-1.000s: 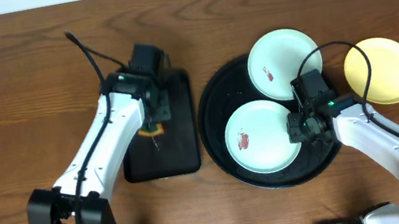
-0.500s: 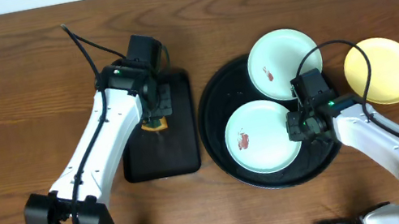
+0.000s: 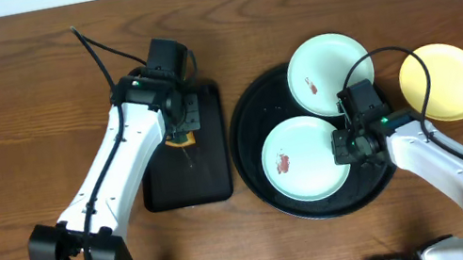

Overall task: Clean dirty plates on tray and stack at the side
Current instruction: 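Raise the sponge with the left gripper above the black tray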

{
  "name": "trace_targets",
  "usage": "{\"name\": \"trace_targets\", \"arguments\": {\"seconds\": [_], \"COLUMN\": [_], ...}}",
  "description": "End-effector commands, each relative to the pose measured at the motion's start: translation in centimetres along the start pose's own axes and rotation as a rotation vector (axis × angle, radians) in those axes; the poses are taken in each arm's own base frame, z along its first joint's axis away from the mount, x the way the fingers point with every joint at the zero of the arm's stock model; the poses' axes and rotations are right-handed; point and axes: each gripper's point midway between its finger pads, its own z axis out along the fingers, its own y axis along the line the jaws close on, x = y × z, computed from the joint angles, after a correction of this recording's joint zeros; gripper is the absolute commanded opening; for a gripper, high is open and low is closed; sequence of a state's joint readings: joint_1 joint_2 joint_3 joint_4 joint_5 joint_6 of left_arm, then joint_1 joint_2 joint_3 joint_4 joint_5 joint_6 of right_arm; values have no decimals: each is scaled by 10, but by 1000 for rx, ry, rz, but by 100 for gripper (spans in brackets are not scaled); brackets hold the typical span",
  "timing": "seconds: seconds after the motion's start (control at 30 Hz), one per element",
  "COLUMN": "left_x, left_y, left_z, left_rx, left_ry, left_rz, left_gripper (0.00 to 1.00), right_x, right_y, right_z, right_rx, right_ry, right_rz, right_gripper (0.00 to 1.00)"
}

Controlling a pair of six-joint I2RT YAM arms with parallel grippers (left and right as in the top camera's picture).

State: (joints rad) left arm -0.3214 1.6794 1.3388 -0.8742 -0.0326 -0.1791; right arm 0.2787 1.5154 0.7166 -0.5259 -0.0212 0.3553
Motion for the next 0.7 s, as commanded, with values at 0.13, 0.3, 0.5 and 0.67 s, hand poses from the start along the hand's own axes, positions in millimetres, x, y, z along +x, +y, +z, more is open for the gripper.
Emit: {"name": "trace_targets", "arguments": {"seconds": [0.13,0.3,0.5,0.67], "left_x": [-21,-18,-12,-13], "left_y": [9,4,2,1], "left_z": [-10,-9,-9,-10], "left_rx": [-45,-27,-27,-26], "left_ry": [-88,-77,-57,-61], "left_rz": [-16,-24,-13,-13], "left_gripper": [7,7,7,8], "right_x": [-11,-12,-12,-12], "right_y": [-1,-1,-1,-1], "right_z": [3,2,2,2], "right_rx": [8,7,7,7], "right_ry": [-52,-57,-56,-55], "right_rz": [-36,-42,-41,-41], "right_gripper": [1,1,1,1]}}
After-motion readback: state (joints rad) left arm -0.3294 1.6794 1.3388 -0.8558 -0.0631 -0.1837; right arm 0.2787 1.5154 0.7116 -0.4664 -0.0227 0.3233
